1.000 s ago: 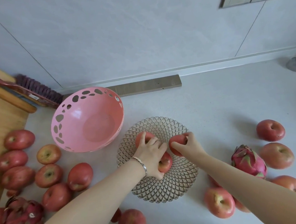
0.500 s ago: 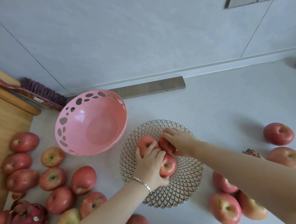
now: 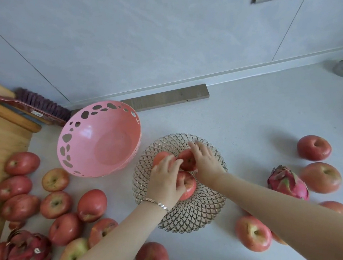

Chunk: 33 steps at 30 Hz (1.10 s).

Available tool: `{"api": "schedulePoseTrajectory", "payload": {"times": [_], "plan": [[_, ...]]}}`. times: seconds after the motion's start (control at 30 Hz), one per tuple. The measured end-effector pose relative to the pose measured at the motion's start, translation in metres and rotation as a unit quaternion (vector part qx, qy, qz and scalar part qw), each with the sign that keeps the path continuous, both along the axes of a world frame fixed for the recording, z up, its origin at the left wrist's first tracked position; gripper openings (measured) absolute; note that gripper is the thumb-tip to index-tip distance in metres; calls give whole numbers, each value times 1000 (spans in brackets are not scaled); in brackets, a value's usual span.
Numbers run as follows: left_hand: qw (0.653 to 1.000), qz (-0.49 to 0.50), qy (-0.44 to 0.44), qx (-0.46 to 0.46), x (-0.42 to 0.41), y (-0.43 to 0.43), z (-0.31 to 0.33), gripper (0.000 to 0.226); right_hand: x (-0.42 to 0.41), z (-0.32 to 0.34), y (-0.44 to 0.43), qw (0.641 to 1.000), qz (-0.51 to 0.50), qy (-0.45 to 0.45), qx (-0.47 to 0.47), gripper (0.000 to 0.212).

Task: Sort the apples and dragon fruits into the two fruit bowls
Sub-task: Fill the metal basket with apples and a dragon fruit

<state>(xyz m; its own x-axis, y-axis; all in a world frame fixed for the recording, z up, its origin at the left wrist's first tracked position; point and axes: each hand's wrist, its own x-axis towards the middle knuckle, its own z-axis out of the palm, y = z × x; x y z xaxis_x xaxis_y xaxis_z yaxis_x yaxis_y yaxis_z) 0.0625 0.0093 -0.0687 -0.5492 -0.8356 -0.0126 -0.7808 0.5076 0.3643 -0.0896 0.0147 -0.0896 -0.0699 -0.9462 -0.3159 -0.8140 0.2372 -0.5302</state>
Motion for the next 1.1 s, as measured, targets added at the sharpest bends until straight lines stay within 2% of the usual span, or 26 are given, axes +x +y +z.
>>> {"api": "schedulePoseTrajectory", "payload": {"times": [0.1,0.2,0.23,0.3,0.4,0.47,0.53,0.6,0.7,0.77,0.83,0.9,0.97,1.0,1.03,1.1], "plan": [[996,78,33,27,16,6,-9,51,13,15,24,986,-139,-92,18,84],[984,178,-12,8,35,8,-17,60,26,21,46,943,-188,-226,154,87],[977,211,-23,13,40,7,-19,64,30,20,48,914,-206,-281,208,91],[960,270,-24,64,48,5,-20,69,37,11,47,830,-269,-404,273,92],[916,352,45,189,51,6,-22,63,48,-1,43,700,-375,-545,268,81],[888,381,79,245,51,9,-21,65,53,-7,43,652,-420,-592,222,75],[878,388,104,260,53,10,-18,68,57,-10,43,637,-439,-605,190,73],[876,386,112,266,55,6,-16,65,60,-11,42,646,-446,-594,173,71],[882,379,98,262,57,3,-14,65,66,-11,39,681,-451,-558,144,66],[882,379,98,262,57,2,-16,66,69,-11,39,722,-439,-518,131,69],[882,378,100,263,58,3,-17,66,69,-15,39,779,-416,-449,135,73],[885,376,84,262,58,4,-18,66,65,-13,39,831,-381,-378,146,63],[888,370,47,268,55,3,-18,71,61,-11,38,855,-353,-346,155,58],[898,353,3,264,51,4,-17,75,58,-10,38,862,-343,-339,158,60],[918,326,-58,219,48,5,-18,78,57,-10,37,866,-336,-335,160,62],[967,218,-125,47,37,2,-16,84,58,-10,37,868,-338,-328,157,66]]}}
